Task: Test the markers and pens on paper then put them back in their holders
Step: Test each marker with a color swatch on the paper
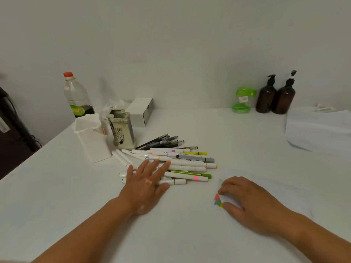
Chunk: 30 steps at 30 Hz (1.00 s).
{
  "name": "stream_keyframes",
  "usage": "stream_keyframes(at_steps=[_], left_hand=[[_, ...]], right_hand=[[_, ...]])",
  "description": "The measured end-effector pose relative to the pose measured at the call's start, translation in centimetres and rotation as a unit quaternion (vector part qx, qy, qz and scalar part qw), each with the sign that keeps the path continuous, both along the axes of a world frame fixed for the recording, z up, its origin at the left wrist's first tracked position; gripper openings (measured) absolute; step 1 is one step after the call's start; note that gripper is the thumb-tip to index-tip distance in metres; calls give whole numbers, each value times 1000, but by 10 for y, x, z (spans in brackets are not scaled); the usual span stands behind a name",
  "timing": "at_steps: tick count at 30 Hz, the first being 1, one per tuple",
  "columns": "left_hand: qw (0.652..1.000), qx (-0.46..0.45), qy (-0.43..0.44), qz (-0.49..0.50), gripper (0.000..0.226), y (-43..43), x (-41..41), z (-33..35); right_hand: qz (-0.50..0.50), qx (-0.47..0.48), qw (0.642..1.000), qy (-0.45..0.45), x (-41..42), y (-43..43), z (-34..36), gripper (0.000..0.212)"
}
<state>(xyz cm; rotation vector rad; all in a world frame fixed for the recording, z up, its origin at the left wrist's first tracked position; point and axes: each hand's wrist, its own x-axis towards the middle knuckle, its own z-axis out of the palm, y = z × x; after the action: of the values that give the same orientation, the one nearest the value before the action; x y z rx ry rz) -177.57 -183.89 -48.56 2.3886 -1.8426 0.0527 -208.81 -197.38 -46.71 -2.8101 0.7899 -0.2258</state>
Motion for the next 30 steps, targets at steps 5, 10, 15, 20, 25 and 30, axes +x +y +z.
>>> stream_keyframes(at_steps=[5,10,15,20,25,30], left_hand=[[1000,-11,15,16,63,-27,-12,0],[994,-83,63,21,64,-38,-20,5],[971,-239,23,-9,34,-34,-27,8],[970,-240,36,-29,14,-28,-27,7],[978,-197,38,-52,15,-30,-34,13],[977,-196,38,-78,11,-25,-36,15]], right_hand=[[-2,6,1000,-19,-29,-10,4,34],[37,51,997,-43,-16,11,3,45],[61,61,993,-83,11,25,9,45],[12,42,999,6,-3,7,20,59],[35,60,996,59,6,24,13,77],[59,73,993,74,10,29,15,82]])
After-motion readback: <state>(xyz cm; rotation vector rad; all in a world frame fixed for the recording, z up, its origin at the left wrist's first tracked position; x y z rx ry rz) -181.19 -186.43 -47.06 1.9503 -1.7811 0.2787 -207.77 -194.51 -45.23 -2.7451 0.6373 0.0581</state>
